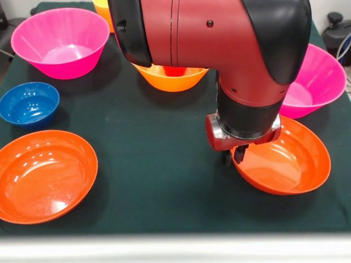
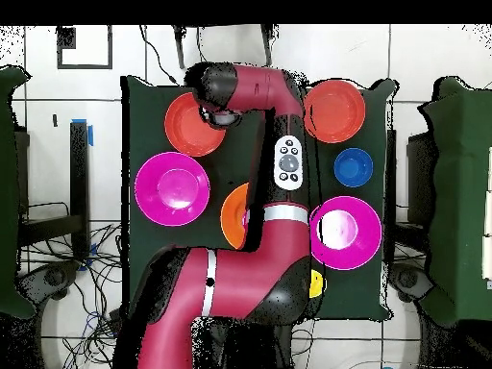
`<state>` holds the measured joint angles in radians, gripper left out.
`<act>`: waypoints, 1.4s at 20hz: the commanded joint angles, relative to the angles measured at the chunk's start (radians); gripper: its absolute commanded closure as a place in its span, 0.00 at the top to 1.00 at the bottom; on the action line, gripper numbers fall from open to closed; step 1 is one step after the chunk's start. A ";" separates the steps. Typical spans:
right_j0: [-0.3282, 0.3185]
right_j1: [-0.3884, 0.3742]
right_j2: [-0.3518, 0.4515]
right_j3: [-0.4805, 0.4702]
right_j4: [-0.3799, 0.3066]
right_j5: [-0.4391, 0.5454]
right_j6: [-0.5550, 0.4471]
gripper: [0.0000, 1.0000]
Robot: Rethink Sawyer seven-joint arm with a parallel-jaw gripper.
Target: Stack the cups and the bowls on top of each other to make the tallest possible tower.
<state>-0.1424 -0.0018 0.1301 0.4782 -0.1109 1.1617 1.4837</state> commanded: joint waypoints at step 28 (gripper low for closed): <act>0.073 0.089 0.010 -0.068 0.002 -0.025 0.275 0.00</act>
<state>-0.0989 0.0359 0.1101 0.4090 -0.0926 1.1460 1.5881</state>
